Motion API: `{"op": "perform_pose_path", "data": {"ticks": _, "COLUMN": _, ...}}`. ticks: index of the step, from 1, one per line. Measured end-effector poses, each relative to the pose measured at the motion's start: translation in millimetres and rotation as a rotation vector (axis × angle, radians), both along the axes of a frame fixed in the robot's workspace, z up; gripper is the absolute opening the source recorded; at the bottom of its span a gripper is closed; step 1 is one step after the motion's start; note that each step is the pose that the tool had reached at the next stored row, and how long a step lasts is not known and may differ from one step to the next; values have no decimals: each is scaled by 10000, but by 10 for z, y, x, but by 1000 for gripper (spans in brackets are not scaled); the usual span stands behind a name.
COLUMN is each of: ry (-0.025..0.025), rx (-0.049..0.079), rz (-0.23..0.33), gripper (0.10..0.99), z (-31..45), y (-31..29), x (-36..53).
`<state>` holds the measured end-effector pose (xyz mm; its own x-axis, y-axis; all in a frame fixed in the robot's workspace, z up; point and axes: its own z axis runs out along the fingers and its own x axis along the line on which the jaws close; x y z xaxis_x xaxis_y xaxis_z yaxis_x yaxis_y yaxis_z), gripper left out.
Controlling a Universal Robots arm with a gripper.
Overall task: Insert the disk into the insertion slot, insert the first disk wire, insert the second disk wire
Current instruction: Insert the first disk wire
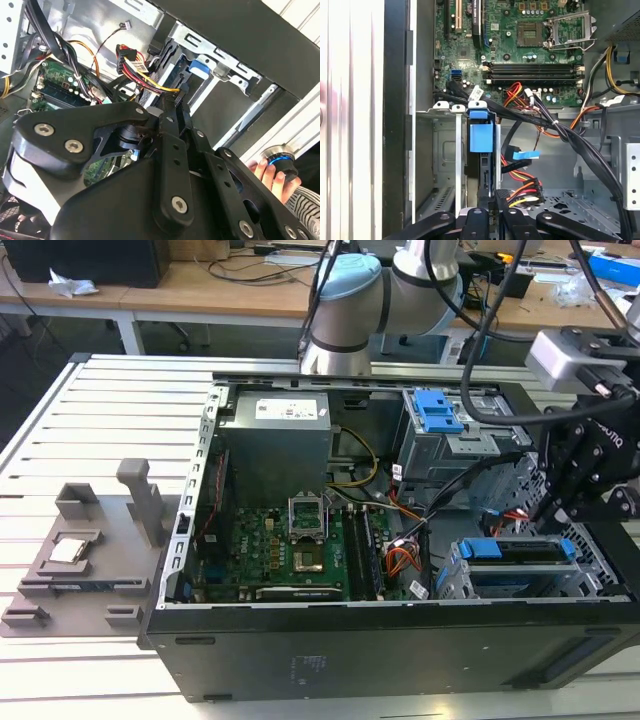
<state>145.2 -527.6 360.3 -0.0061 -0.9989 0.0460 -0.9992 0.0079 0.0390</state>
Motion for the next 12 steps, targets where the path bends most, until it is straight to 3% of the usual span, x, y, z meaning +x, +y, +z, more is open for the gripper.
{"op": "perform_pose_path", "data": {"ticks": 12, "ry": 0, "rx": -1, "rz": 0, "gripper": 173, "z": -38, "y": -76, "x": -7}}
